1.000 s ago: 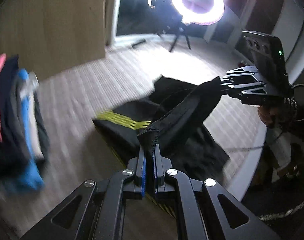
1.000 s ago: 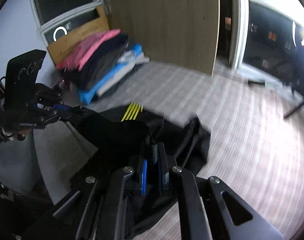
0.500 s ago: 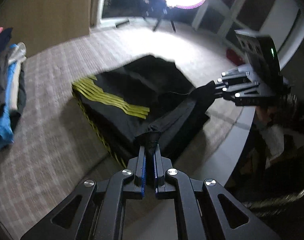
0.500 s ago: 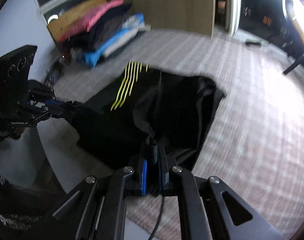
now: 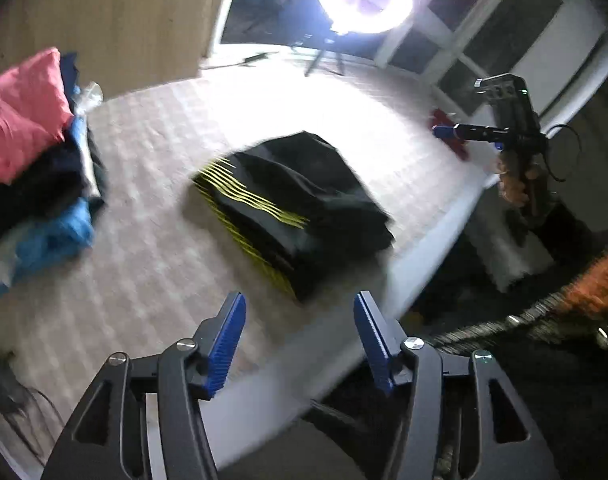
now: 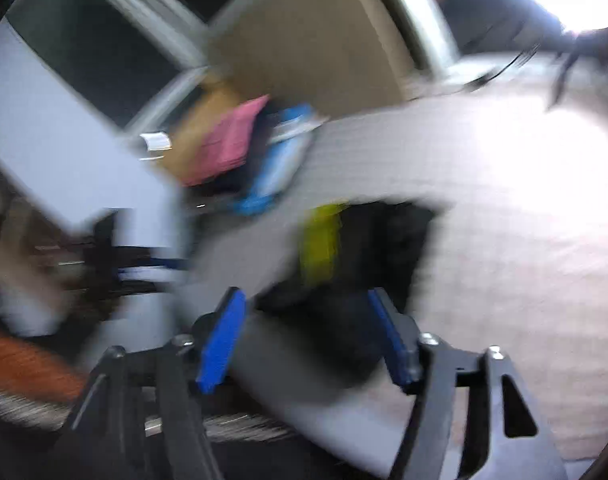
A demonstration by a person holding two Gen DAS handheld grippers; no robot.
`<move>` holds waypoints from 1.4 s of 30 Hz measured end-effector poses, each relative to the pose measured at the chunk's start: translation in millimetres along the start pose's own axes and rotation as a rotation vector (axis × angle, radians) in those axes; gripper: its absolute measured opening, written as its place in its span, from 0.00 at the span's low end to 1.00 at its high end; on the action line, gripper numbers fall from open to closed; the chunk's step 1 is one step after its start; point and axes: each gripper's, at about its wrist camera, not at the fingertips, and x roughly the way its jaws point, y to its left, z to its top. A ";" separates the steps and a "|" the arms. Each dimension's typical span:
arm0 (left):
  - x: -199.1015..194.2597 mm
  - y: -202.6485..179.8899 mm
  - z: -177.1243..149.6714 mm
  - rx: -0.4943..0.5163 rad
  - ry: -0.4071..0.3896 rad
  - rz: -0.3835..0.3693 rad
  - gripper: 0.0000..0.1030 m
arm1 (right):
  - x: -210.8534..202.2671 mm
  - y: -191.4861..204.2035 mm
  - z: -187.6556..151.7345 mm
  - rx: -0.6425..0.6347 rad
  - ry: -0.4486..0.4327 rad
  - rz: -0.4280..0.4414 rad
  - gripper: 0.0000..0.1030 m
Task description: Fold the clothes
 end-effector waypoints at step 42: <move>160.9 -71.2 18.4 0.334 0.287 0.046 0.00 | 147.0 35.5 -58.4 -0.476 0.440 -0.238 0.39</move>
